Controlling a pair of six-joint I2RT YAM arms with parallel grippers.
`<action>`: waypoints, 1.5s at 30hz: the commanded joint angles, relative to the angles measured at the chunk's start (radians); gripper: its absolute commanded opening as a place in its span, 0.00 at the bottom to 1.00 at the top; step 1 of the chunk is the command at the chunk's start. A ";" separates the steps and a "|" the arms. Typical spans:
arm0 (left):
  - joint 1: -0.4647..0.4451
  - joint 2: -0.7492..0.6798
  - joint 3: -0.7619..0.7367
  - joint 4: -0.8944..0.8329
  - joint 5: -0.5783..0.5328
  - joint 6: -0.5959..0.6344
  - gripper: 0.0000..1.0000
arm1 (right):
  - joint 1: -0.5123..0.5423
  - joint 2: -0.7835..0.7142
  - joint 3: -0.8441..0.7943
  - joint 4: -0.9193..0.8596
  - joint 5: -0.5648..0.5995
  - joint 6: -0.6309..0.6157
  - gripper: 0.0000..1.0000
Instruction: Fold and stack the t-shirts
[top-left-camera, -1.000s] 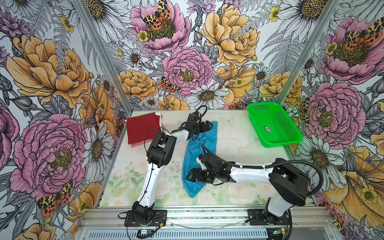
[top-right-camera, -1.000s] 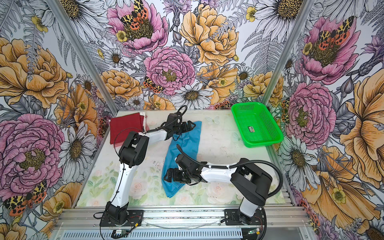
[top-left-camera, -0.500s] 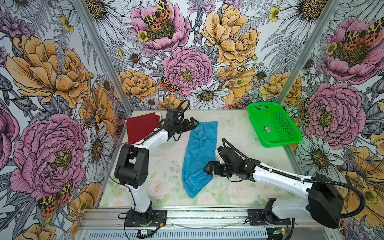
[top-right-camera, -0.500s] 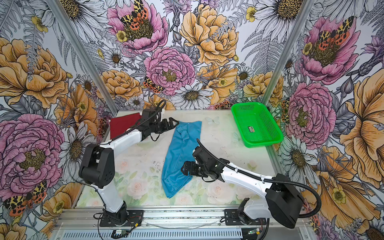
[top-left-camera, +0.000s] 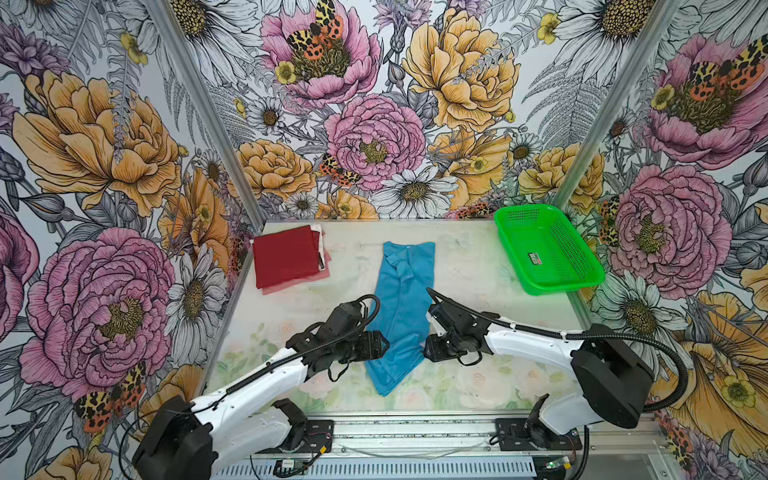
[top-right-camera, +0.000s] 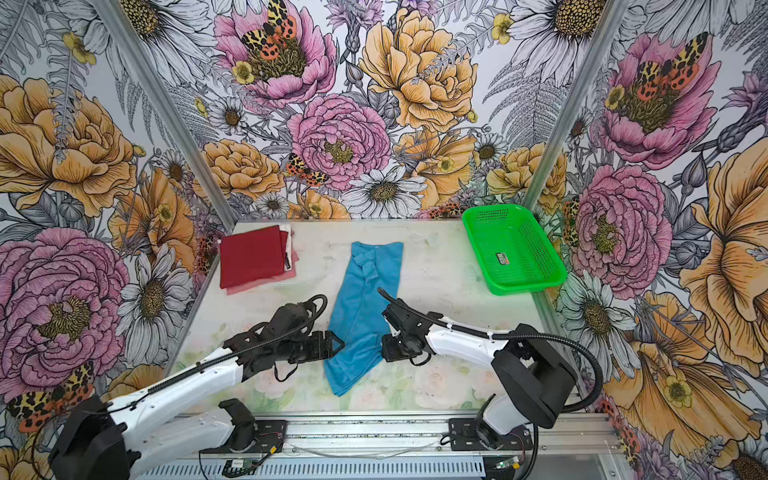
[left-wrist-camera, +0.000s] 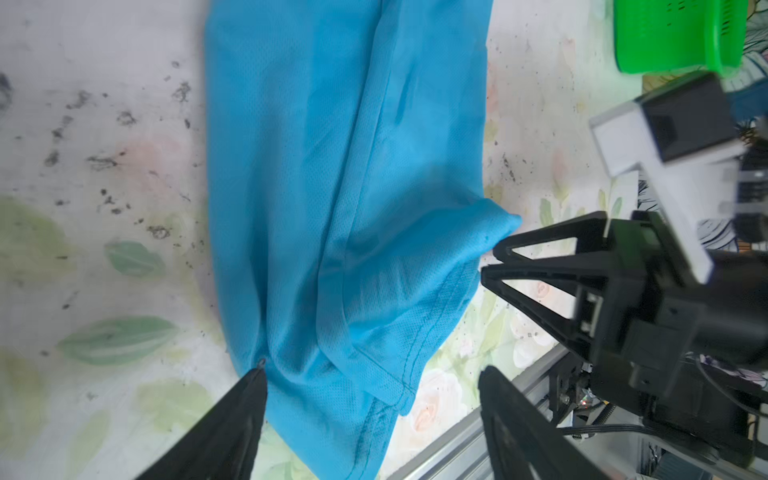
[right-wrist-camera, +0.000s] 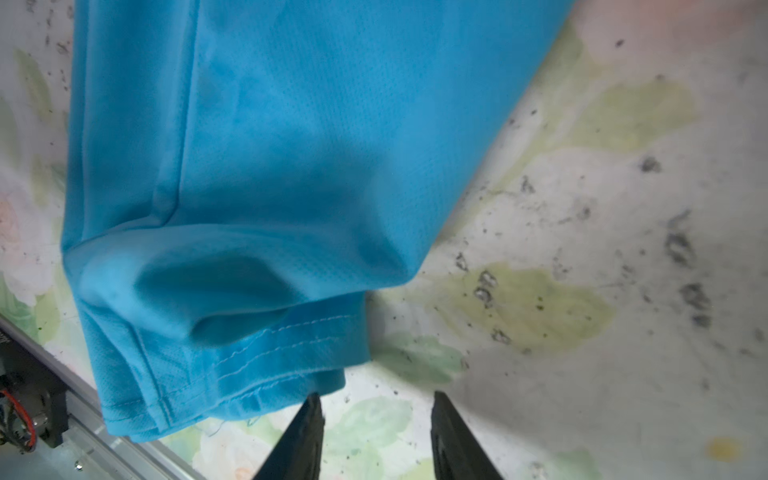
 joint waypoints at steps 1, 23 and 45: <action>-0.003 -0.080 -0.022 -0.096 -0.103 -0.067 0.81 | -0.010 0.043 0.050 0.020 -0.015 -0.062 0.44; 0.076 -0.172 -0.072 -0.133 -0.064 -0.042 0.81 | 0.200 -0.161 -0.170 0.068 0.003 0.145 0.00; -0.313 -0.190 -0.201 -0.135 -0.046 -0.267 0.65 | 0.420 -0.565 -0.318 -0.071 0.164 0.412 0.47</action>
